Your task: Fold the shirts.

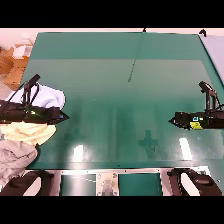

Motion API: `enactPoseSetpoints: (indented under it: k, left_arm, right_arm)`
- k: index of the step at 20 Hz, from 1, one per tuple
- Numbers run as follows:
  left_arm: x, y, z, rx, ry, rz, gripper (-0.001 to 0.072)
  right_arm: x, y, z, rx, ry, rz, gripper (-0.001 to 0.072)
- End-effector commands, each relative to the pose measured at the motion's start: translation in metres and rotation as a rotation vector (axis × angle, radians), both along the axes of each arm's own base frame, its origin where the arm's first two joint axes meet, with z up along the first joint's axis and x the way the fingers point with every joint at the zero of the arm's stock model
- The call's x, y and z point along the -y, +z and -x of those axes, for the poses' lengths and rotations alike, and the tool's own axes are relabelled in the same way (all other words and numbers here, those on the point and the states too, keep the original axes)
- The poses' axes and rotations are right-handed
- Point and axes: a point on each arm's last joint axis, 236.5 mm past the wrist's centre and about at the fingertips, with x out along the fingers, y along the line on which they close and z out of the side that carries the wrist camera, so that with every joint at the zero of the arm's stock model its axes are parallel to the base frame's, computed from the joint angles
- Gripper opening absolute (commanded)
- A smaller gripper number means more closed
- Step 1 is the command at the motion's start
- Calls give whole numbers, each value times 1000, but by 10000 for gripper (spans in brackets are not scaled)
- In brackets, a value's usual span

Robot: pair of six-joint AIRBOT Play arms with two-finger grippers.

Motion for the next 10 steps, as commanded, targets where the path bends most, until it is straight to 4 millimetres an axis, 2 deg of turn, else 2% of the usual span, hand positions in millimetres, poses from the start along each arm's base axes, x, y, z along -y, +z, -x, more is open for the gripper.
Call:
enactPoseSetpoints:
  k: [1, 10]
  left_arm:
    - [0, 0, 0, 1, -1, 0, 27]
    - [4, 3, 0, 2, 0, 21, 27]
  right_arm:
    - [0, 0, 0, 0, 0, 0, 14]
    - [0, 0, 0, 0, 0, 0, 14]
